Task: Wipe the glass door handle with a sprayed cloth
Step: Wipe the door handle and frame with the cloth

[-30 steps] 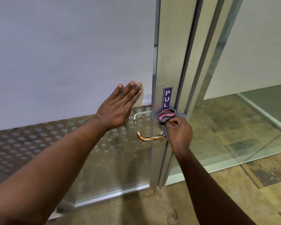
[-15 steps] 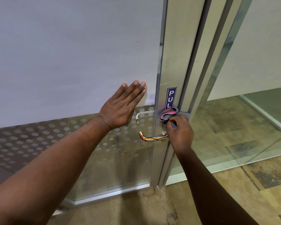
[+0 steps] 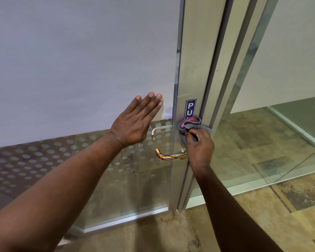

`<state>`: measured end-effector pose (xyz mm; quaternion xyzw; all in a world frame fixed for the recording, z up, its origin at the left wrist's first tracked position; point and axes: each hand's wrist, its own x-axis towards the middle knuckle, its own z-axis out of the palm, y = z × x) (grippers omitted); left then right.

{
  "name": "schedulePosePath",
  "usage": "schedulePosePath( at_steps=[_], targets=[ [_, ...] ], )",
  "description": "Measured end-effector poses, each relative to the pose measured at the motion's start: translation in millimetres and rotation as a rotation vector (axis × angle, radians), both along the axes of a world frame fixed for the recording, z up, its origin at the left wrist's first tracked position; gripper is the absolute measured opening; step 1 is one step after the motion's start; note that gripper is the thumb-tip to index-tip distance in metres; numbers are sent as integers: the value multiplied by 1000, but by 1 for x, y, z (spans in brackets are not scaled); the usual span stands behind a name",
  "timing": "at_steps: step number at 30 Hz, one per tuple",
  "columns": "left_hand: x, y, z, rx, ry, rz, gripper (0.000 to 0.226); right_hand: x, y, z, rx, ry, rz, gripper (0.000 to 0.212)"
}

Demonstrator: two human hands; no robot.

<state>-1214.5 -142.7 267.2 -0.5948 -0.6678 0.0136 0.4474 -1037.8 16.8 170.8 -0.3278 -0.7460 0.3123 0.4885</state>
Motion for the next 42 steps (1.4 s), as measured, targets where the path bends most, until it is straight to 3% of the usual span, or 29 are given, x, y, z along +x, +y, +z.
schedulePosePath(
  at_steps=[10,24,30,37,42],
  targets=[
    [0,-1,0,-26,-19,19,73,-15,10,75,175,243,-27,18],
    [1,0,1,10,4,-7,74,1,2,-1,112,-66,80,14],
    [2,-1,2,-2,-7,-4,73,-11,-5,42,225,22,82,14],
    [2,-2,2,-10,-9,-1,73,-26,12,111,244,336,33,17],
    [0,0,0,-8,-3,2,72,-25,13,100,313,253,38,19]
  ],
)
